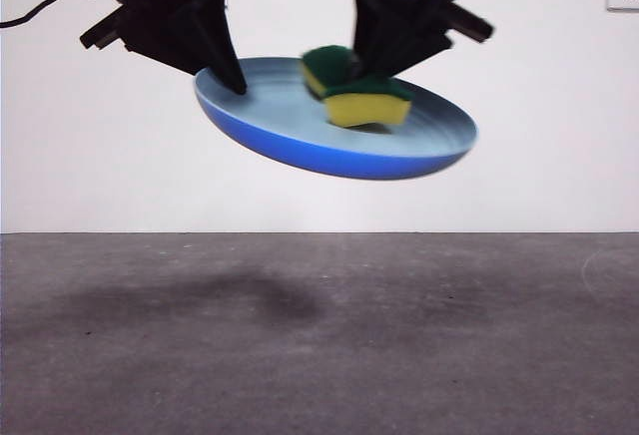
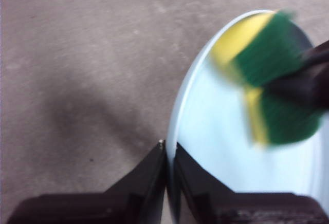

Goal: Pick up the plate,pick up the cloth,clean the plate with the cloth

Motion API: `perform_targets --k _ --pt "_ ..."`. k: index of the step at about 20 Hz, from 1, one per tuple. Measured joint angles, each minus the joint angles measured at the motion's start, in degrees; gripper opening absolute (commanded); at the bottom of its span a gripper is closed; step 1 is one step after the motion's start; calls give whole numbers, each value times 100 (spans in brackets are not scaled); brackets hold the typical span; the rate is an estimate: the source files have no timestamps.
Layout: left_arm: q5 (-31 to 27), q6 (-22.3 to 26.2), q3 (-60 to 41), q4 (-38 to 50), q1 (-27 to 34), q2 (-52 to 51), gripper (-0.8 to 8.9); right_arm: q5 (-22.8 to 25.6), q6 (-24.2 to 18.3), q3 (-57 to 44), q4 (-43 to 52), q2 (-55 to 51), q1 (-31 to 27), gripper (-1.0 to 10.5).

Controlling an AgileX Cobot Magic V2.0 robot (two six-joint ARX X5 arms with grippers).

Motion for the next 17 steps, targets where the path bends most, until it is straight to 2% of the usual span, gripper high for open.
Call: perform_targets --k 3,6,8,10,12,13,15,17 --pt "-7 -17 -24 17 -15 4 -7 -15 50 2 -133 168 415 -13" --pt "-52 -17 -37 87 -13 13 -7 214 -72 7 -933 186 826 -13" --pt "-52 -20 -37 85 35 13 -7 774 -234 7 -1624 188 949 -13" --pt "-59 -20 -37 0 57 13 -7 1687 -339 7 -2135 192 835 -12" --pt "-57 -28 -37 -111 57 13 -7 2601 -380 7 -2015 192 647 -13" --pt "-57 -44 -37 -142 57 13 -7 2765 -393 7 -1836 188 575 -13" --pt "-24 -68 -37 -164 57 13 -7 2780 -398 7 -1381 173 437 -13" --pt "57 -116 -37 -162 59 13 -7 2592 -413 7 -879 153 323 -13"
